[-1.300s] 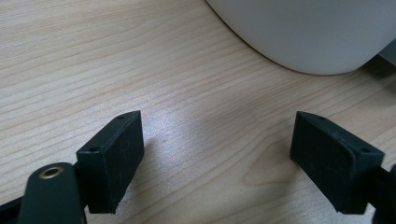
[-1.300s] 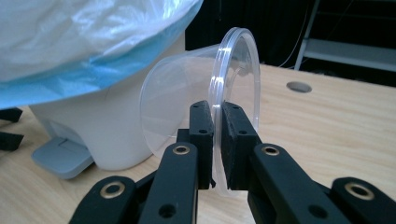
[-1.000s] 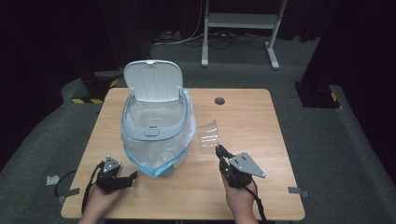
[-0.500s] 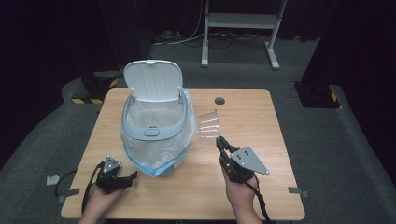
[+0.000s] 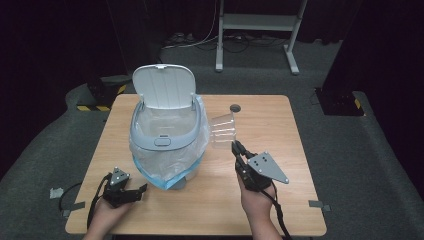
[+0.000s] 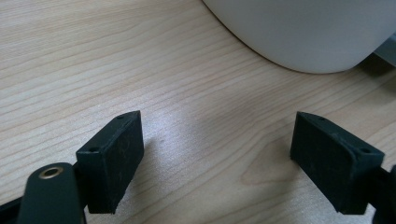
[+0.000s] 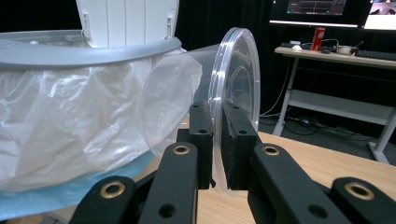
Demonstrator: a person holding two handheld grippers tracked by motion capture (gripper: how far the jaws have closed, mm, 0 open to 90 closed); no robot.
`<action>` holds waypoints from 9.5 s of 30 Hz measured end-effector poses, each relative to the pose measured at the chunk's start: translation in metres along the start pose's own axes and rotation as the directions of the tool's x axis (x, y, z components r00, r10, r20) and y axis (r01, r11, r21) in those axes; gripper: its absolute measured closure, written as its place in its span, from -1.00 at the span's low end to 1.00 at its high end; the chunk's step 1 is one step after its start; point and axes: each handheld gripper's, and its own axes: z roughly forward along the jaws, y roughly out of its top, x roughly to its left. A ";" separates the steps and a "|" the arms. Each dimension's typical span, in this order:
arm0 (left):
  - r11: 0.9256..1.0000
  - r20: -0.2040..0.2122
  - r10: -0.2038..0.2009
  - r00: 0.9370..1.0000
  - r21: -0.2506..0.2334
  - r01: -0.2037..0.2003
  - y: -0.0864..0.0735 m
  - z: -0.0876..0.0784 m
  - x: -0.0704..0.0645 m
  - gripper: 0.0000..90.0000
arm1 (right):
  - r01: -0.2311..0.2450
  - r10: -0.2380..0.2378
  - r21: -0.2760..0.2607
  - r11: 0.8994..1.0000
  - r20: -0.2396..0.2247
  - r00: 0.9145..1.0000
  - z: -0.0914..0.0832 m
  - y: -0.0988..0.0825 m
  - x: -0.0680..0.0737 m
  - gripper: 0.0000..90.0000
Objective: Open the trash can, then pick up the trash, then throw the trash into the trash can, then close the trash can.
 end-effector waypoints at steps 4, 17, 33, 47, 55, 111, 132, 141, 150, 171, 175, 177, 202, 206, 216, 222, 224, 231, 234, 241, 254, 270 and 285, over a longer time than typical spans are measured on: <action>1.000 0.003 0.004 1.000 0.001 -0.004 0.000 0.000 0.000 -0.61 | -0.007 0.007 -0.006 1.000 -0.013 1.000 0.006 0.003 0.002 0.86; 1.000 0.000 0.004 1.000 -0.001 -0.004 0.001 0.001 -0.001 -0.62 | 0.006 -0.008 -0.096 0.995 -0.022 1.000 0.005 0.022 0.014 0.86; 1.000 -0.001 0.003 1.000 -0.003 -0.003 0.001 0.001 -0.001 -0.61 | 0.027 -0.036 -0.197 0.980 -0.042 0.998 0.009 0.060 0.025 0.86; 1.000 0.002 0.001 1.000 -0.002 -0.001 0.000 0.000 -0.001 -0.61 | 0.028 -0.054 -0.241 0.970 -0.100 0.993 0.025 0.078 0.050 0.86; 1.000 0.004 0.001 1.000 -0.002 -0.001 0.000 0.000 -0.001 -0.61 | 0.030 -0.067 -0.248 0.968 -0.142 0.988 0.038 0.083 0.067 0.86; 0.998 -0.001 -0.003 1.000 -0.064 0.003 -0.004 -0.008 0.002 0.12 | 0.036 -0.046 -0.094 0.995 -0.107 0.993 0.041 0.036 0.053 0.52; 0.954 -0.120 -0.052 0.991 -0.299 0.014 0.046 -0.037 0.013 0.69 | 0.030 -0.028 0.080 0.996 -0.028 0.999 0.050 -0.046 0.016 0.65; 0.926 -0.117 -0.110 0.987 -0.372 0.059 0.099 -0.031 0.028 0.81 | 0.006 -0.006 0.138 0.990 -0.003 1.000 0.090 -0.051 0.015 0.62; 0.934 -0.051 -0.087 0.995 -0.351 0.064 0.109 -0.012 0.016 0.99 | 0.036 -0.028 0.169 0.985 -0.046 0.999 0.114 -0.042 0.031 0.68; 0.918 -0.010 0.018 1.000 -0.397 -0.021 0.106 -0.011 -0.049 1.00 | 0.069 -0.061 0.136 0.988 -0.061 0.996 0.071 -0.050 0.015 1.00; 0.912 0.011 0.064 0.998 -0.406 -0.054 0.105 -0.011 -0.073 1.00 | 0.047 -0.044 0.138 0.989 -0.021 0.999 0.057 -0.053 -0.002 1.00; 0.910 0.024 0.080 0.997 -0.410 -0.063 0.105 -0.009 -0.085 1.00 | 0.036 -0.036 0.136 0.990 -0.003 0.999 0.052 -0.054 -0.010 1.00; 0.906 0.018 0.039 0.999 -0.422 -0.028 0.126 0.020 -0.083 1.00 | 0.051 -0.057 0.165 0.985 0.031 0.998 0.059 -0.046 -0.032 1.00; 0.900 0.024 0.008 1.000 -0.437 0.003 0.114 0.011 -0.085 1.00 | 0.057 -0.063 0.151 0.987 0.033 0.997 0.053 -0.048 -0.023 1.00; 0.894 0.019 -0.003 1.000 -0.447 0.012 0.090 -0.012 -0.081 1.00 | 0.084 -0.083 0.131 0.988 -0.017 0.996 0.042 -0.052 -0.004 1.00; 0.873 0.000 -0.045 0.999 -0.486 0.039 0.091 -0.028 -0.069 0.90 | 0.068 -0.070 0.124 0.990 0.012 0.997 0.034 -0.045 -0.011 0.62; 0.867 0.003 -0.058 0.998 -0.495 0.052 0.092 -0.033 -0.064 0.84 | 0.069 -0.072 0.106 0.992 0.023 0.997 0.028 -0.041 -0.013 0.56; 0.836 -0.017 -0.067 0.998 -0.546 0.047 0.102 -0.058 -0.057 0.72 | 0.075 -0.076 0.030 0.997 0.043 0.996 -0.002 -0.020 -0.017 0.49; 0.823 -0.017 -0.086 0.996 -0.565 0.061 0.108 -0.067 -0.054 0.69 | 0.063 -0.063 0.005 0.998 0.055 0.997 -0.010 -0.012 -0.019 0.48; 0.811 -0.026 -0.077 0.997 -0.582 0.047 0.148 -0.071 -0.048 0.65 | 0.047 -0.046 -0.005 0.999 0.063 0.997 0.006 0.018 -0.030 0.52; 0.800 -0.013 -0.081 0.997 -0.597 0.057 0.211 -0.057 -0.038 0.52 | 0.063 -0.063 -0.002 0.998 0.073 0.995 0.059 0.068 -0.039 0.55; 0.799 -0.005 -0.081 0.997 -0.598 0.062 0.237 -0.049 -0.040 0.38 | 0.068 -0.069 0.014 0.998 0.069 0.995 0.096 0.082 -0.038 0.56; 0.763 -0.009 -0.041 0.999 -0.645 0.025 0.221 -0.070 -0.060 0.40 | 0.101 -0.099 -0.043 0.994 0.042 0.994 0.074 0.080 -0.026 0.60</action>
